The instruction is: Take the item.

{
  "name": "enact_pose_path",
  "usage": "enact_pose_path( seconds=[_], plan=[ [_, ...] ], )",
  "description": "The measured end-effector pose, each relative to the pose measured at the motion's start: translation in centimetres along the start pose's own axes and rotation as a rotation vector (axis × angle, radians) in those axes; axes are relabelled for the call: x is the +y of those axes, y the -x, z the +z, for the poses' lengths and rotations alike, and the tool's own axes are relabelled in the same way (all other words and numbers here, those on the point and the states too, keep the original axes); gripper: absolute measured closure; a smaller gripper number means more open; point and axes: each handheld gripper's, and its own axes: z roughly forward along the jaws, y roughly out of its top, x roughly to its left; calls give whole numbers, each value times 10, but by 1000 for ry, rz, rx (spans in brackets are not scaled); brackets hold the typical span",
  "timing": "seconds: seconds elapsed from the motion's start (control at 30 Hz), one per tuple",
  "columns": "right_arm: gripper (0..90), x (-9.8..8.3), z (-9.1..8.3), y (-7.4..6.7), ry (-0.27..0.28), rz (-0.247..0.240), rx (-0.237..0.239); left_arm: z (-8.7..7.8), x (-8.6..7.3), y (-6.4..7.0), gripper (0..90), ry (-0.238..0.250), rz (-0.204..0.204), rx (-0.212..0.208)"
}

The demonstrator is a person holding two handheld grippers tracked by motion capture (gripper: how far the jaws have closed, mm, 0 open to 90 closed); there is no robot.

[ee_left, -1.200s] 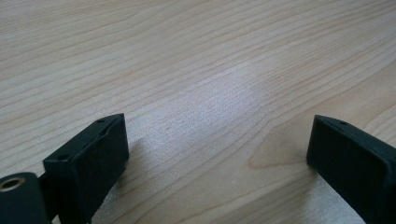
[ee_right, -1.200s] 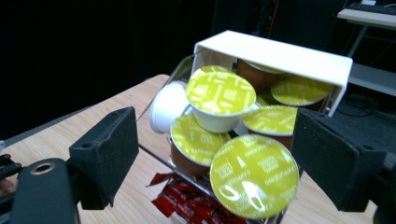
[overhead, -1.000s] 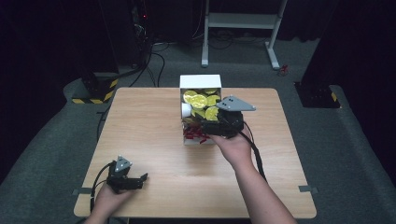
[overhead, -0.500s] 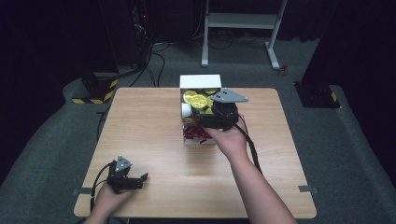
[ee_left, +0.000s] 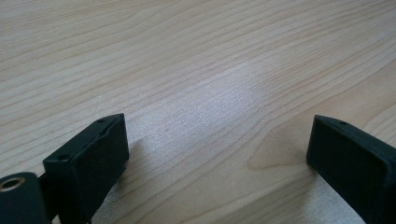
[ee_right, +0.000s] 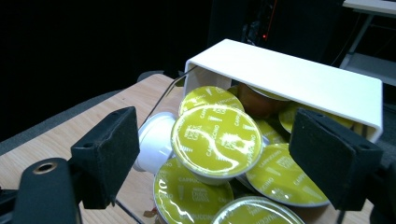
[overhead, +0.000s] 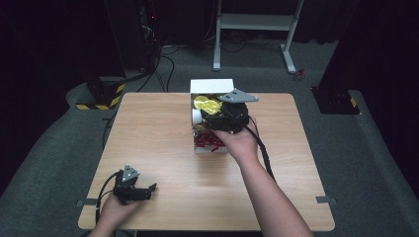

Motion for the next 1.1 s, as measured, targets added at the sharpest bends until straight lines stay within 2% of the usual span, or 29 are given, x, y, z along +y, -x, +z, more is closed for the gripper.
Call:
enact_pose_path(
  seconds=[0.43,0.5,0.6,0.87,1.03,1.07,1.1],
  plan=[
    [225,0,15,1,-33,-13,-9,1,1,-1,59,-1,6,-5],
    [222,-2,18,1,-62,-12,-14,1,1,-1,59,-2,6,-5],
    [225,-2,17,1,-62,-12,-25,1,1,-1,59,-1,6,-6],
    [235,-2,20,0,-72,-4,-14,0,1,-1,60,-2,7,-7],
    [249,-5,24,-2,-86,-17,-14,0,0,0,60,0,5,-7],
    [305,-5,23,-2,-80,-20,-9,0,0,0,60,0,5,-7],
    [305,-5,23,-2,-80,-20,-9,0,0,0,60,0,5,-7]
  ],
)
